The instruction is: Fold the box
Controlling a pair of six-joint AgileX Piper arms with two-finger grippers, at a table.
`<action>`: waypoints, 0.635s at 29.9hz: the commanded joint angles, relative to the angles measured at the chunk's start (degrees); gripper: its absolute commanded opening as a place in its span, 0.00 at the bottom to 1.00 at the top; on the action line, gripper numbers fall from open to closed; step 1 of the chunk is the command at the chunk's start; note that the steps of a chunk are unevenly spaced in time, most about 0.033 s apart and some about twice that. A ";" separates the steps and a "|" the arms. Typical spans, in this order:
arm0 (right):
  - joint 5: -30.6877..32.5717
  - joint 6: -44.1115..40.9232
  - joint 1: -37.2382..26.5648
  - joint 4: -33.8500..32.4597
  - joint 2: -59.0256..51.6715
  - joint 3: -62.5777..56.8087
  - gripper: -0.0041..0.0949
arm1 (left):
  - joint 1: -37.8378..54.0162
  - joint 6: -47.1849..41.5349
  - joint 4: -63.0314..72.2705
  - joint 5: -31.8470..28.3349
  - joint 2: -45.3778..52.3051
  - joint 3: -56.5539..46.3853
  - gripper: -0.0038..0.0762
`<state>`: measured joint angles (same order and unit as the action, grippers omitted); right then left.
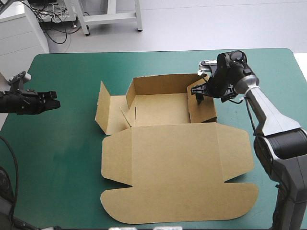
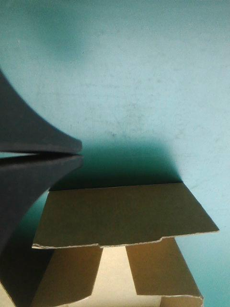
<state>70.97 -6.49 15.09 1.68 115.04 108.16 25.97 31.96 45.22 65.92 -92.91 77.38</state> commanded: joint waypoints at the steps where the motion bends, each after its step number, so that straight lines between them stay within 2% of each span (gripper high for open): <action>1: 0.46 0.77 -0.22 0.51 -2.72 1.47 0.80 | 0.06 -0.20 2.86 -0.96 2.33 1.58 0.01; 3: 0.46 0.77 -0.22 0.51 -2.68 1.47 0.73 | 0.06 -0.20 2.86 -1.05 2.33 1.58 0.01; 9: 0.46 2.17 -0.22 1.20 -2.24 1.47 0.37 | 0.06 -0.20 2.72 -1.05 2.33 1.58 0.01; 16: 0.46 3.64 -0.22 1.61 -2.00 1.47 0.04 | 0.06 -0.20 2.30 -0.94 2.33 1.58 0.01; 19: 0.46 3.64 -0.22 1.61 -2.12 1.47 0.02 | 0.06 -0.20 2.16 -0.85 2.33 1.58 0.01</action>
<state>70.39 -3.87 15.09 2.85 115.78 108.16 25.97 31.96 44.79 65.20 -92.91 77.38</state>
